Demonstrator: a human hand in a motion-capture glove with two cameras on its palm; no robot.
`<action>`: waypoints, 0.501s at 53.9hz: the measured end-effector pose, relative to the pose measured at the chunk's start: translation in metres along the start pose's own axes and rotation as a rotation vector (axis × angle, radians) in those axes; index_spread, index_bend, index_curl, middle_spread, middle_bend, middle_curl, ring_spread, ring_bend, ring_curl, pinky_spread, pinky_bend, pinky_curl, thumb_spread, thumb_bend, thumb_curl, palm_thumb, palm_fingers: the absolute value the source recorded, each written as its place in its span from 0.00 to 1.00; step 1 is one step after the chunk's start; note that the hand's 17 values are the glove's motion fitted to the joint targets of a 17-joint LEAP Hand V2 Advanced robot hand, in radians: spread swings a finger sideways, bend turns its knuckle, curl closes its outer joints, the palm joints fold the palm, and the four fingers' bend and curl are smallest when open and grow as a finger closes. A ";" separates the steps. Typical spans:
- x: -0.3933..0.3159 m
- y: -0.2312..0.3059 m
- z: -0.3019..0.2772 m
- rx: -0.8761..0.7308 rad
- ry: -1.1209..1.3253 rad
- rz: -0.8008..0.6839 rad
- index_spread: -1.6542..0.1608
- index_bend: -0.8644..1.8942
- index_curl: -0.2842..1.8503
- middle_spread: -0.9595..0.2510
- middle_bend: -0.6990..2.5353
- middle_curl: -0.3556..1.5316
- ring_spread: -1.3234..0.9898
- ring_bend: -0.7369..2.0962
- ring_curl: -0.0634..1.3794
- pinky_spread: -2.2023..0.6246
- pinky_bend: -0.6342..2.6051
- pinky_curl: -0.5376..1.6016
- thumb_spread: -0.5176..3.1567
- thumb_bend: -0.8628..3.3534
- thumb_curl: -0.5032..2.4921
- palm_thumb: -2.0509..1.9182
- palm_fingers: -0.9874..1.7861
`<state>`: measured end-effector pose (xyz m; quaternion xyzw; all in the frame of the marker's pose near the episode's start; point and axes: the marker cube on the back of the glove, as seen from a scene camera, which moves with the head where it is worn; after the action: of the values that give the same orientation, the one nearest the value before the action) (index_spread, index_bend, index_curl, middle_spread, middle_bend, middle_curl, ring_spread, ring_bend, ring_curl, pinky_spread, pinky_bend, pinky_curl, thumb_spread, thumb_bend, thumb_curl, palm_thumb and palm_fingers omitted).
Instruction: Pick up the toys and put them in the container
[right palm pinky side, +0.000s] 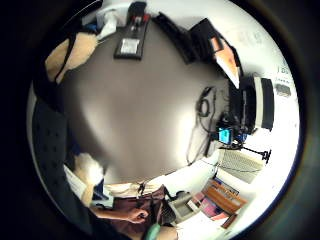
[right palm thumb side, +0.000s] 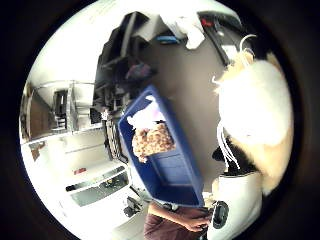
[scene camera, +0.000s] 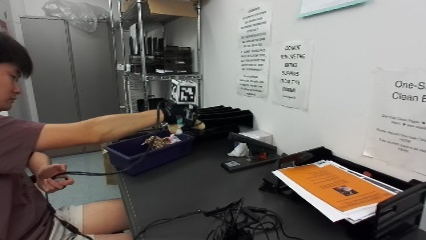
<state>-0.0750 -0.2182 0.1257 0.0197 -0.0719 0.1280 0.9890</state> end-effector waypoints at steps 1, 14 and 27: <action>-0.003 0.003 -0.009 0.010 -0.007 -0.027 0.74 0.42 0.13 0.52 0.50 0.60 0.43 0.81 0.48 0.65 0.61 0.46 0.41 0.26 0.41 0.70 0.63; 0.005 0.033 -0.081 0.084 0.045 0.028 0.71 0.43 0.13 0.47 0.48 0.65 0.43 0.80 0.48 0.65 0.61 0.47 0.36 0.26 0.45 0.70 0.64; -0.044 0.077 -0.080 0.074 0.045 -0.246 0.70 0.44 0.13 0.43 0.46 0.70 0.42 0.80 0.48 0.65 0.60 0.47 0.33 0.25 0.48 0.70 0.64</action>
<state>-0.1254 -0.1505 0.0421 0.0620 -0.0421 0.0087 0.9971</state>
